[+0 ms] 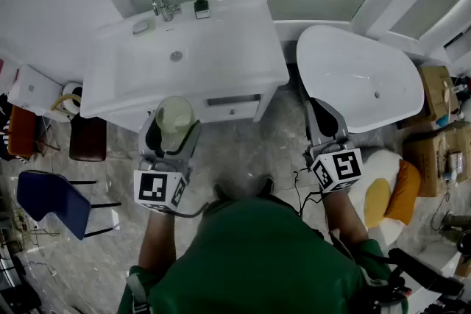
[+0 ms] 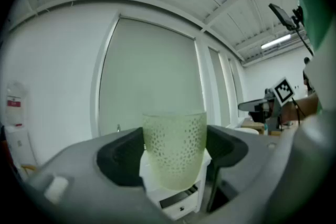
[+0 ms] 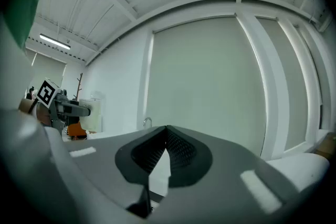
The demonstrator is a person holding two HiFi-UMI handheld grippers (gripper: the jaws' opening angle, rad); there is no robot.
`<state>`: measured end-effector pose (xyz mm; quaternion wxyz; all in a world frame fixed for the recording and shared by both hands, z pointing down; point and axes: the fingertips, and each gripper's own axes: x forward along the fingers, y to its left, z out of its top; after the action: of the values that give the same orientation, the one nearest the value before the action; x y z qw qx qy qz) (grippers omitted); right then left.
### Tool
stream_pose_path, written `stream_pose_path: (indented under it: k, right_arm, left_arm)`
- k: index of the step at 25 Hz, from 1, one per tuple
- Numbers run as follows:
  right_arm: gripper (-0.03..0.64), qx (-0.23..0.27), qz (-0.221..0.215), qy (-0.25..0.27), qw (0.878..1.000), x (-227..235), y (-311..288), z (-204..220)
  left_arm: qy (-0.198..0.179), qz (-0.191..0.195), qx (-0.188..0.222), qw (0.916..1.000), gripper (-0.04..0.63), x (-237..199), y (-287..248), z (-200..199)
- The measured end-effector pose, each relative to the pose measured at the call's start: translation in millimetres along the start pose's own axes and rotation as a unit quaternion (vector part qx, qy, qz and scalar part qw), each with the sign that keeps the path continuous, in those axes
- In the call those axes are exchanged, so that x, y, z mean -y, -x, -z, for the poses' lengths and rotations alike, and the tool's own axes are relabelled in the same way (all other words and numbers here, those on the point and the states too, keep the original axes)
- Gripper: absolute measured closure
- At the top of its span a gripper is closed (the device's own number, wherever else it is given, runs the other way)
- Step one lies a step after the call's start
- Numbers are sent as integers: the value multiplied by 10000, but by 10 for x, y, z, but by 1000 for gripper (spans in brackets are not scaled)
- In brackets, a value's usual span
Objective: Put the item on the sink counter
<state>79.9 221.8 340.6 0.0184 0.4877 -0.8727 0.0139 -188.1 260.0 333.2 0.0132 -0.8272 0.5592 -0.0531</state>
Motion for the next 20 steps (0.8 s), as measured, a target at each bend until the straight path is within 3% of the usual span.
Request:
stream_pose_path:
  k: [11, 20]
  right_arm:
    - [620, 81, -156, -105, 9998, 208, 47, 39]
    - [620, 328, -427, -120, 9985, 622, 327, -36]
  left_arm:
    - [-16, -151, 18, 9999, 234, 202, -109, -38]
    - [151, -308, 166, 9993, 235, 631, -286, -136]
